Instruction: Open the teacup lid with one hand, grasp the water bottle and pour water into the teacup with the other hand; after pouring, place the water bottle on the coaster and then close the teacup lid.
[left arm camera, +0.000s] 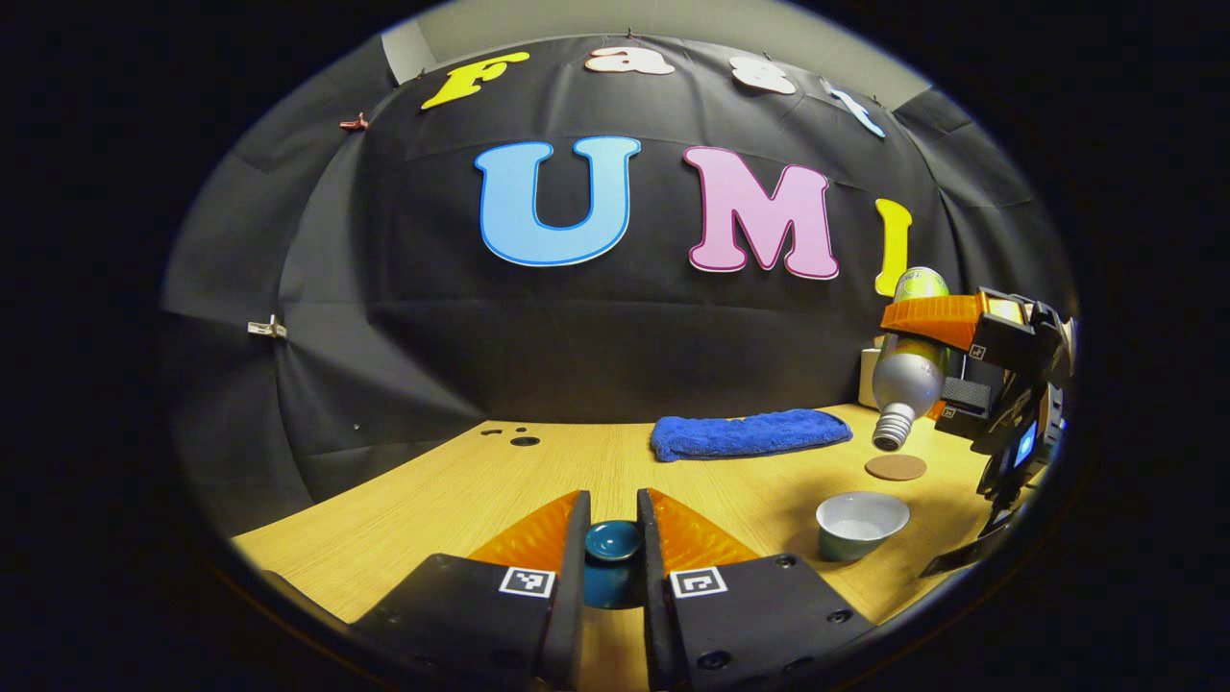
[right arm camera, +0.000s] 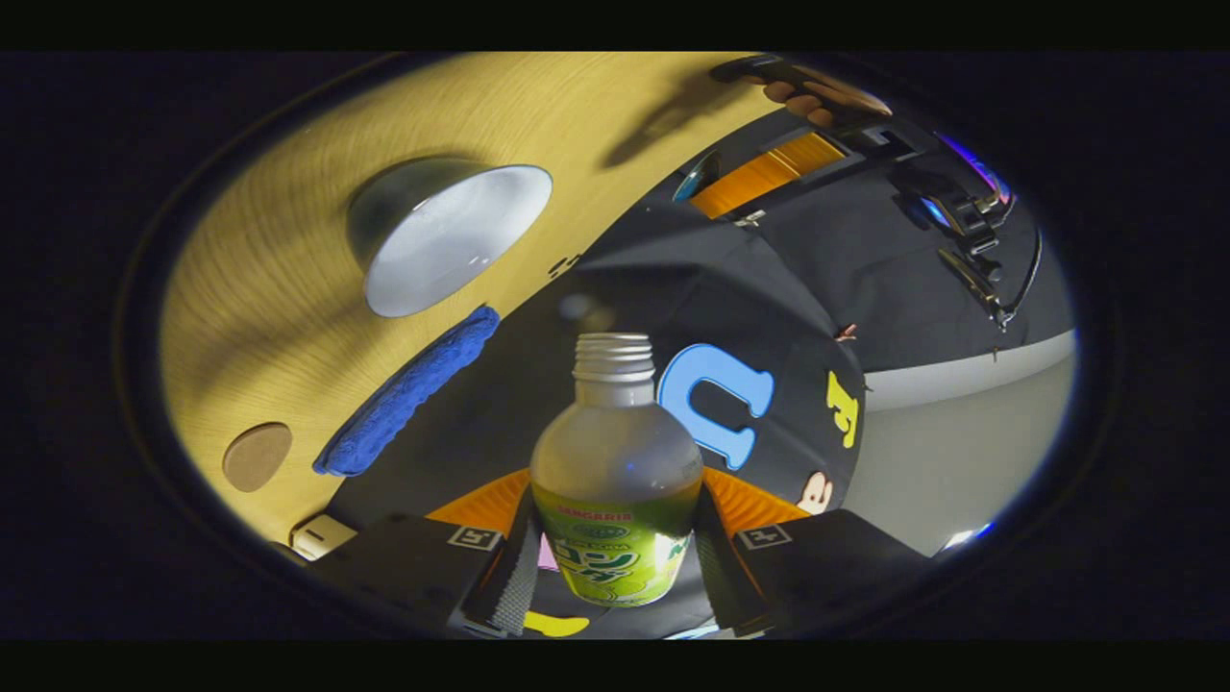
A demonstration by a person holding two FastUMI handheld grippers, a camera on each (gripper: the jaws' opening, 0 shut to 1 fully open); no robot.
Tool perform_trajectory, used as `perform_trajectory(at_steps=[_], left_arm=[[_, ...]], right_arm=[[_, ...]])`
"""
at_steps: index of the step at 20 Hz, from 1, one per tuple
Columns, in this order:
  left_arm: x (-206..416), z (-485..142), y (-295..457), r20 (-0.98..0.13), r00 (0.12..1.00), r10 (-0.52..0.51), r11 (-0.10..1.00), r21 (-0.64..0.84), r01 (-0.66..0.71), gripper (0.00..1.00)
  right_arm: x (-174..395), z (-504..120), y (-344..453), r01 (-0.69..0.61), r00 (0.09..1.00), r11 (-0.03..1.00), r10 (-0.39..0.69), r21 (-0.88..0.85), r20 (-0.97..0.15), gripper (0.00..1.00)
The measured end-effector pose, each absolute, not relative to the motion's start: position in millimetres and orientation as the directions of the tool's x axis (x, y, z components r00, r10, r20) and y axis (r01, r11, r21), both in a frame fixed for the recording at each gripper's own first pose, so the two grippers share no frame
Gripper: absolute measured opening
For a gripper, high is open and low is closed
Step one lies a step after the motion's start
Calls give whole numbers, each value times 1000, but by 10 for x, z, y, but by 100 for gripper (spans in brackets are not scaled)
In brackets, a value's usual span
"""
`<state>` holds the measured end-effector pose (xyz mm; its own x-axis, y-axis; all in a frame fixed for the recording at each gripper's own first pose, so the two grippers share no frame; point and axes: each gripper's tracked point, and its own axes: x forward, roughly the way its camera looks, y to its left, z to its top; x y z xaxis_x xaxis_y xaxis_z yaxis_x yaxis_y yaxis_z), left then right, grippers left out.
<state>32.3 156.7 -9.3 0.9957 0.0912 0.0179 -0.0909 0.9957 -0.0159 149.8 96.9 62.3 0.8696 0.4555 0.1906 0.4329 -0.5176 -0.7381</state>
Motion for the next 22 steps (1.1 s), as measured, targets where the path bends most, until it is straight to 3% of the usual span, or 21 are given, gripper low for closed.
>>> perform_trajectory(at_steps=[6, 7, 11, 16, 22], left_arm=[[318, -94, 1543, 17, 996, 83, 996, -16, -82, 30], [316, -90, 1528, 20, 997, 75, 997, -15, -74, 30], [320, -90, 1543, 19, 997, 77, 997, -15, -76, 32], [323, -88, 1542, 18, 997, 77, 997, -15, -77, 32], [311, -92, 1565, 18, 996, 90, 996, -15, -90, 32]], right_arm=[[1473, 681, 966, 446, 863, -484, 456, -753, 219, 70], [1478, 695, 944, 444, 865, -471, 448, -762, 227, 73], [1495, 696, 746, 390, 897, -365, 358, -845, 259, 73], [1485, 692, 490, 258, 945, -48, 219, -965, 242, 73], [1358, 746, 122, 85, 986, 510, 82, -856, 147, 73]])
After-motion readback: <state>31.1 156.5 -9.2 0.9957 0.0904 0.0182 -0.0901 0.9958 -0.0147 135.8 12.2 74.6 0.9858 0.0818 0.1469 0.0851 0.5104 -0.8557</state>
